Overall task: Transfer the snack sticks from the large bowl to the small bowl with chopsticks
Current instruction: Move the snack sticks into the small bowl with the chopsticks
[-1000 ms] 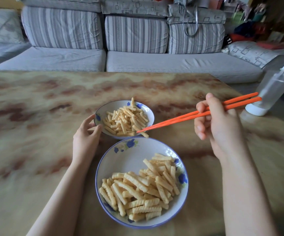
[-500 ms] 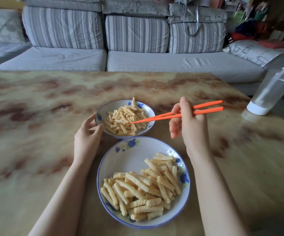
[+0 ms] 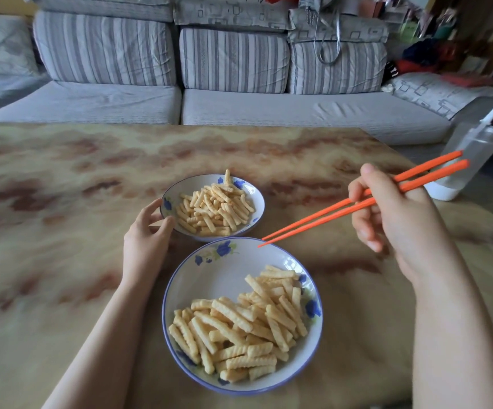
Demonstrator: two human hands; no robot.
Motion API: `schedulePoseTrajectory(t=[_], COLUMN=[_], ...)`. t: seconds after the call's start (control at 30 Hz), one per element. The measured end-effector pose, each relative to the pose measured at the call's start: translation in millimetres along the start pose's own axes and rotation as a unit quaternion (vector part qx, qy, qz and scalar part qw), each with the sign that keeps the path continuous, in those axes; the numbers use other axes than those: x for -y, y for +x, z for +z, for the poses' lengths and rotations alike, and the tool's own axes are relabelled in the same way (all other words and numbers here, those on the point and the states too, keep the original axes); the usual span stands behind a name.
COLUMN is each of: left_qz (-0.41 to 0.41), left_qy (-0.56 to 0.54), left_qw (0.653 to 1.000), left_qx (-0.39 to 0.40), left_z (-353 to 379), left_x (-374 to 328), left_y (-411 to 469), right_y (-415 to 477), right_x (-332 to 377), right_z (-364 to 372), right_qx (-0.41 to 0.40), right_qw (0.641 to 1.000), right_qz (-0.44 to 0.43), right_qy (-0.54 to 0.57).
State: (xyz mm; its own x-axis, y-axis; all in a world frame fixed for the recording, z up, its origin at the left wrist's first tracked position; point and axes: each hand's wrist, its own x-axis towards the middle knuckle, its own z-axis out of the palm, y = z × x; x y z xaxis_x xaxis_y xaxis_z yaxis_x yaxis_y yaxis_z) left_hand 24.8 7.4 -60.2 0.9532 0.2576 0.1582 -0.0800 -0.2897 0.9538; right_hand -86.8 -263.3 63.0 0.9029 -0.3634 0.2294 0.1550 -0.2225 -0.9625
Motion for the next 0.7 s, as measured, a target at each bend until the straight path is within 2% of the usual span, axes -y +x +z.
schedulePoseTrajectory(t=[0.13, 0.47, 0.7], left_qz=[0.001, 0.001, -0.002], left_qy=[0.002, -0.001, -0.015], left_qw=[1.000, 1.000, 1.000], left_qx=[0.002, -0.001, 0.001], left_z=[-1, 0, 0], left_x=[-1, -1, 0], left_y=[0, -1, 1], right_y=[-4, -6, -1], right_x=[8, 3, -2], right_z=[-8, -13, -3], right_qx=[-0.004, 0.059, 0.019], right_qw=[1.000, 0.995, 0.998], right_qz=[-0.017, 0.030, 0.033], right_qy=[0.009, -0.080, -0.055])
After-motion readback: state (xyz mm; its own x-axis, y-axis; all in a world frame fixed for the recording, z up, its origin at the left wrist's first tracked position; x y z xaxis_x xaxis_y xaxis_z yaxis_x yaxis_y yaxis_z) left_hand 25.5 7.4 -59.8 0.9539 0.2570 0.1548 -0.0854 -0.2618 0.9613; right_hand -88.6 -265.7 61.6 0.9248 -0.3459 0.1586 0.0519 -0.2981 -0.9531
